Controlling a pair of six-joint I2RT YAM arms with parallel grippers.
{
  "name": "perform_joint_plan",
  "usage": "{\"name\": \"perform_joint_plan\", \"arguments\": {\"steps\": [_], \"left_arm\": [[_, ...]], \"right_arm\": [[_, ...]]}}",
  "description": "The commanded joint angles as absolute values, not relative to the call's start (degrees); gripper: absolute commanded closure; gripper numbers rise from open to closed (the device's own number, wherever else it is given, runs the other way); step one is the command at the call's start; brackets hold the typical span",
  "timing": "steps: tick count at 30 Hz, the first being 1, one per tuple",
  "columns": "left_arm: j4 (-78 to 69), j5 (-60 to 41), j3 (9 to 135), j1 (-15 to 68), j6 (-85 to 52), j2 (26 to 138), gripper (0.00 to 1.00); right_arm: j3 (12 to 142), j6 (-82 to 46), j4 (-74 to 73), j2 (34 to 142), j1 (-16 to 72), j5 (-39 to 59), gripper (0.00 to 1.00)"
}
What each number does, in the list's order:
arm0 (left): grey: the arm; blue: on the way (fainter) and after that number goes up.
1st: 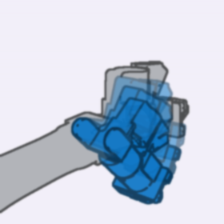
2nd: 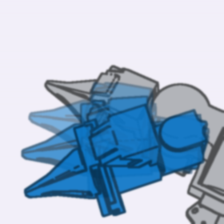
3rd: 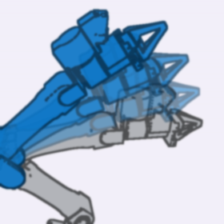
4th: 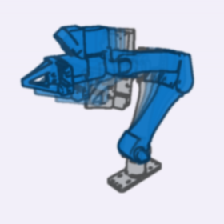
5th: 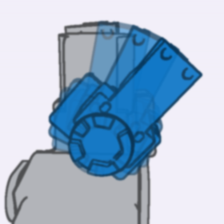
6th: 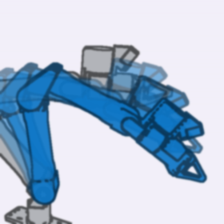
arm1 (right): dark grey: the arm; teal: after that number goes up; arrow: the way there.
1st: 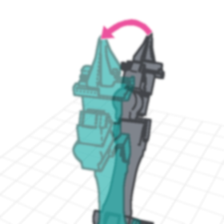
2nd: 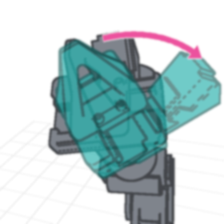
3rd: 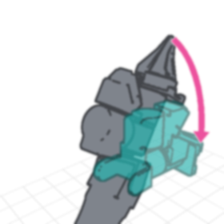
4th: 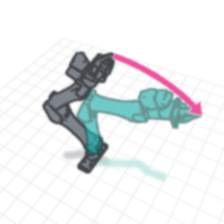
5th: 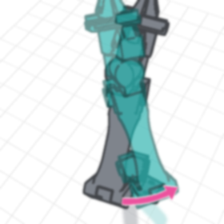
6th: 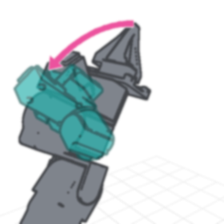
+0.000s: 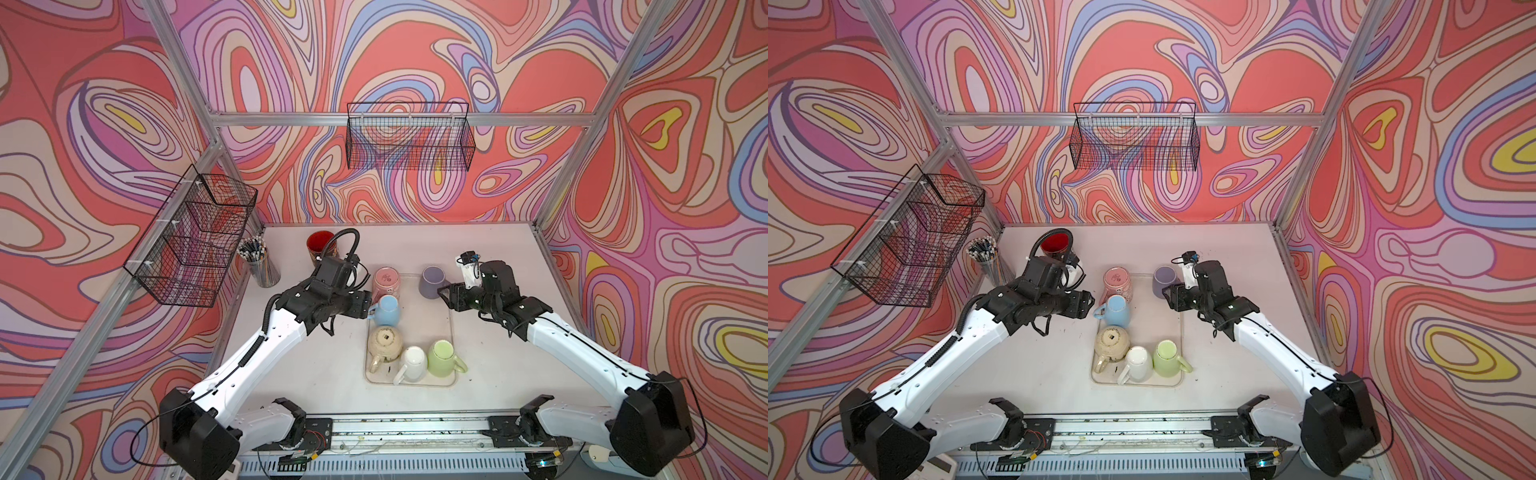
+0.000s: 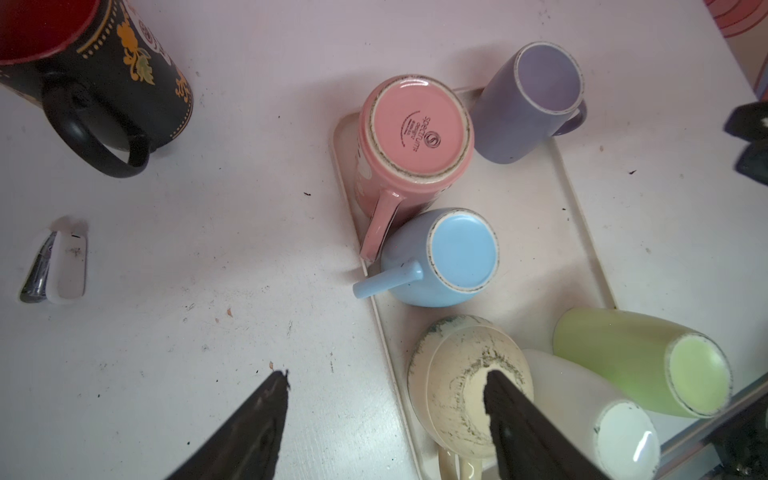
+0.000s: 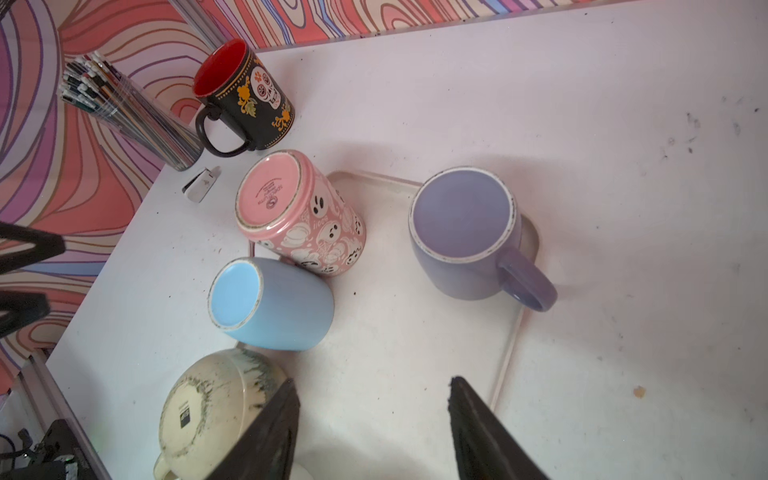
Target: Turn the mug right side up
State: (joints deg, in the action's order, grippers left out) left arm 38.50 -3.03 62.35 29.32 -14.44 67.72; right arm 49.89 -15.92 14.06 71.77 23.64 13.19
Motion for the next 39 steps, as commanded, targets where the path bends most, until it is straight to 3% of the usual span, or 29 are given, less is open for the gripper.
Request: {"name": "perform_joint_plan", "arguments": {"steps": [1,4,7,20,28,39], "left_arm": [[38.7,-4.0,61.7,29.7,-14.4,63.9,0.21],[39.1,-3.7,61.3,29.7,-13.3,62.1,0.15],[38.5,-3.4,60.5,29.7,-12.9,60.6,0.0],[33.8,3.5,56.1,29.7,-15.0,51.7,0.0],[28.8,2.9,51.0,29.7,-15.7,47.5,0.0],[27.1,10.3,49.4,29.7,-19.9,43.9,0.0]], "right_arm": [[51.4,-15.6,9.7,75.4,19.9,16.4,0.43],[51.7,-15.8,6.5,78.4,16.7,19.9,0.44],[52.2,-14.7,4.2,81.4,14.9,22.3,0.44],[55.3,-6.4,-0.1,93.4,13.6,25.4,0.45],[55.8,-3.1,0.0,96.1,13.6,24.7,0.45],[53.0,-3.4,-1.5,95.8,13.8,26.3,0.49]]}}
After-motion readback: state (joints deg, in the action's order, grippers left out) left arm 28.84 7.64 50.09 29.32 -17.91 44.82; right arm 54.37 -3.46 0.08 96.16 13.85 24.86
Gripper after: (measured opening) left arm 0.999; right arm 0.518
